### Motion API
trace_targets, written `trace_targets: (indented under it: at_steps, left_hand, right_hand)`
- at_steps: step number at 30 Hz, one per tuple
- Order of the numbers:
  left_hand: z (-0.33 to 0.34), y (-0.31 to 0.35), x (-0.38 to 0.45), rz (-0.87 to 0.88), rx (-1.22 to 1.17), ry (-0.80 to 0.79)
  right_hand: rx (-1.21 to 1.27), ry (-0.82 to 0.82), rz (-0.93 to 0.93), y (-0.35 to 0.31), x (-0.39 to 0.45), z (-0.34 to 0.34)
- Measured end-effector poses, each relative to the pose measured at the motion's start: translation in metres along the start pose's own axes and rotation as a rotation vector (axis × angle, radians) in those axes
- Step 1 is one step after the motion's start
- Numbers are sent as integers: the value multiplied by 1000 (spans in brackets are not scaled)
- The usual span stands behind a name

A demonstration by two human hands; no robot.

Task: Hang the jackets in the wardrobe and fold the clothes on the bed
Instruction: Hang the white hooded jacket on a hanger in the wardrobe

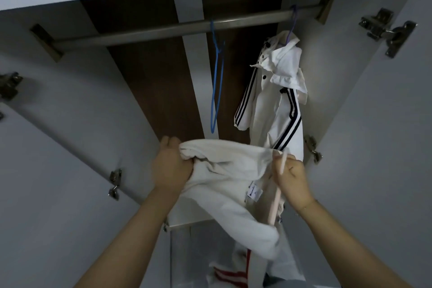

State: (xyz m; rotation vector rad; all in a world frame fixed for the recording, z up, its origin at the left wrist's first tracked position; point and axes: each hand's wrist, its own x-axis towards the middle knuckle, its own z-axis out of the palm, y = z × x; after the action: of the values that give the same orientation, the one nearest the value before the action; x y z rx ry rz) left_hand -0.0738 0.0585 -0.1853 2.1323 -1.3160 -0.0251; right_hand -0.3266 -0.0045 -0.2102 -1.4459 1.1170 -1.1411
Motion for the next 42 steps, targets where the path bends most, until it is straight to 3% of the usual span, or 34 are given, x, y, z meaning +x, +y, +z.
trace_targets:
  at_steps: [2,4,6,10,13,15,17,19,20,24,26,28,30,33,36,38,40,42]
  left_hand:
    - [-13,17,3,-51,-241,-263]
    - [-27,28,0,-231,-549,-861]
    - [-32,26,-11,-390,-862,-1230]
    - [-28,15,-19,-722,-1413,-1137]
    - [-33,2,-12,-934,-1663,-1268]
    - [-35,-4,-8,-748,-1585,-1392]
    - [-30,-8,-3,-415,-1169,-1355]
    - [-23,-2,-1,-195,-744,-1279]
    - [-16,-1,0,-135,-561,-1160]
    - [5,4,11,-11,-30,-381]
    - [-1,13,24,-25,47,-136]
    - [-8,29,29,-26,34,1]
    - [-13,42,27,-14,40,-42]
    - [-29,49,28,-52,-91,-326]
    - [-44,47,28,38,-162,-551]
    - [-42,49,28,139,-2,-694]
    - [-36,44,37,101,301,-656]
    - [-33,35,48,-11,361,-506]
  right_hand:
    - [-35,47,-33,1,1,3]
    - [-10,56,3,2,1,3]
    - [12,48,48,3,0,1]
    - [65,18,70,5,-2,-5]
    - [77,-6,70,2,-5,-9]
    - [70,-7,62,0,-5,-10]
    - [71,1,63,1,-6,-11]
    - [82,6,81,3,-7,-13]
    - [84,-8,82,4,-7,-14]
    - [93,-206,9,0,-4,-9]
    - [62,-270,-27,-3,0,-3]
    - [4,-268,-94,-6,3,0]
    - [-90,-218,-207,-6,6,-4]
    - [-247,-199,-328,-6,5,-17]
    - [-318,-171,-359,0,4,-26]
    - [-374,-164,-368,1,5,-30]
    - [-405,-219,-352,1,6,-32]
    - [-392,-287,-304,0,6,-32]
